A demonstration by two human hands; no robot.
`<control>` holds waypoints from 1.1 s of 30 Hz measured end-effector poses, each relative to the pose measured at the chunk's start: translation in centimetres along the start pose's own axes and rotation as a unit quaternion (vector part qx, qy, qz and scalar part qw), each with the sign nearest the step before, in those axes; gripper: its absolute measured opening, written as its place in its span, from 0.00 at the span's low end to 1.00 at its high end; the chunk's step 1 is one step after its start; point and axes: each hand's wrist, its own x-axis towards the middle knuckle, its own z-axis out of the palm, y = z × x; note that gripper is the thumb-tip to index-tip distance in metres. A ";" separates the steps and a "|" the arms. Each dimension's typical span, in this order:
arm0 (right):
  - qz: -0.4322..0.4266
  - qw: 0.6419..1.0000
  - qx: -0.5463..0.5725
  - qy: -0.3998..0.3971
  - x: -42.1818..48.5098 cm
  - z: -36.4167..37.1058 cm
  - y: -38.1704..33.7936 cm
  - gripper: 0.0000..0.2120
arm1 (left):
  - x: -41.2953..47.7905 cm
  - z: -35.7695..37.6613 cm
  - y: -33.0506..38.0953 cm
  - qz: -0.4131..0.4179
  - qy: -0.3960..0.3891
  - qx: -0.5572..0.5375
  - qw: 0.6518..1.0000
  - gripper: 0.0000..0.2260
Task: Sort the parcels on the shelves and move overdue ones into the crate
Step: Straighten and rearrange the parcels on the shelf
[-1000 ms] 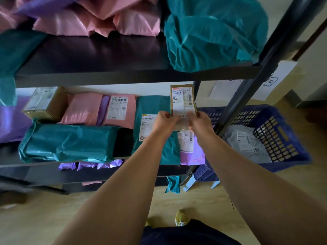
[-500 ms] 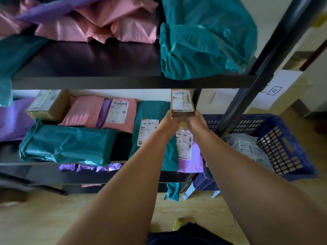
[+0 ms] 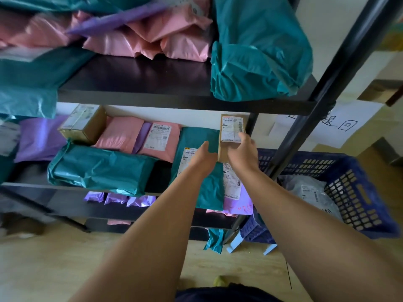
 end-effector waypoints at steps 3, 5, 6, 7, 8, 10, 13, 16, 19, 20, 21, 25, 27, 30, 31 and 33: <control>-0.036 0.998 -0.044 -0.010 -0.9 0.8 -0.5 0.24 | -0.9 -1.4 -1.5 0.003 0.069 0.063 0.996 0.23; -0.058 0.995 -0.072 -0.025 -1.7 1.6 -1.0 0.22 | -1.6 -2.5 -2.9 -0.007 0.105 0.070 0.992 0.23; -0.066 0.994 -0.075 -0.033 -2.1 2.0 -1.2 0.22 | -1.9 -3.1 -3.6 -0.009 0.122 0.070 0.990 0.23; -0.078 0.993 -0.071 -0.046 -2.6 2.8 -1.8 0.22 | -2.2 -4.1 -4.4 -0.013 0.141 0.070 0.987 0.22; -0.082 0.993 -0.059 -0.057 -2.8 3.2 -1.9 0.22 | -2.3 -4.5 -4.9 -0.014 0.154 0.073 0.985 0.22; -0.088 0.992 -0.041 -0.084 -3.6 5.1 -2.9 0.23 | -2.6 -6.8 -6.5 -0.020 0.191 0.072 0.979 0.20; -0.092 0.988 -0.038 -0.120 -4.8 7.1 -4.2 0.22 | -2.7 -9.9 -8.7 -0.024 0.231 0.073 0.970 0.20; -0.078 0.986 -0.021 -0.148 -6.5 9.8 -5.5 0.23 | -3.1 -13.3 -11.5 -0.029 0.248 0.066 0.966 0.20; -0.051 0.982 -0.010 -0.181 -8.3 12.7 -6.6 0.24 | -3.4 -16.8 -14.6 -0.037 0.255 0.071 0.964 0.21; -0.042 0.981 -0.008 -0.190 -8.9 13.6 -6.9 0.25 | -3.4 -17.9 -15.6 -0.041 0.258 0.073 0.962 0.20; -0.032 0.980 -0.008 -0.197 -9.4 14.3 -7.2 0.25 | -3.3 -19.0 -16.6 -0.043 0.264 0.075 0.961 0.20; 0.011 0.980 -0.001 -0.200 -10.9 17.6 -8.4 0.27 | -2.3 -23.7 -20.6 -0.058 0.278 0.086 0.955 0.20; 0.029 0.980 -0.005 -0.196 -11.3 18.7 -8.5 0.29 | -1.8 -25.5 -22.0 -0.072 0.283 0.088 0.952 0.21; 0.066 0.981 -0.004 -0.184 -12.1 20.1 -8.6 0.32 | -1.1 -27.9 -24.2 -0.085 0.293 0.096 0.947 0.24; 0.076 0.980 -0.002 -0.181 -12.4 20.6 -8.7 0.32 | -0.8 -28.6 -24.9 -0.089 0.293 0.103 0.946 0.25; 0.094 0.980 -0.001 -0.176 -12.8 21.3 -8.8 0.33 | -0.1 -29.9 -26.3 -0.103 0.285 0.109 0.947 0.29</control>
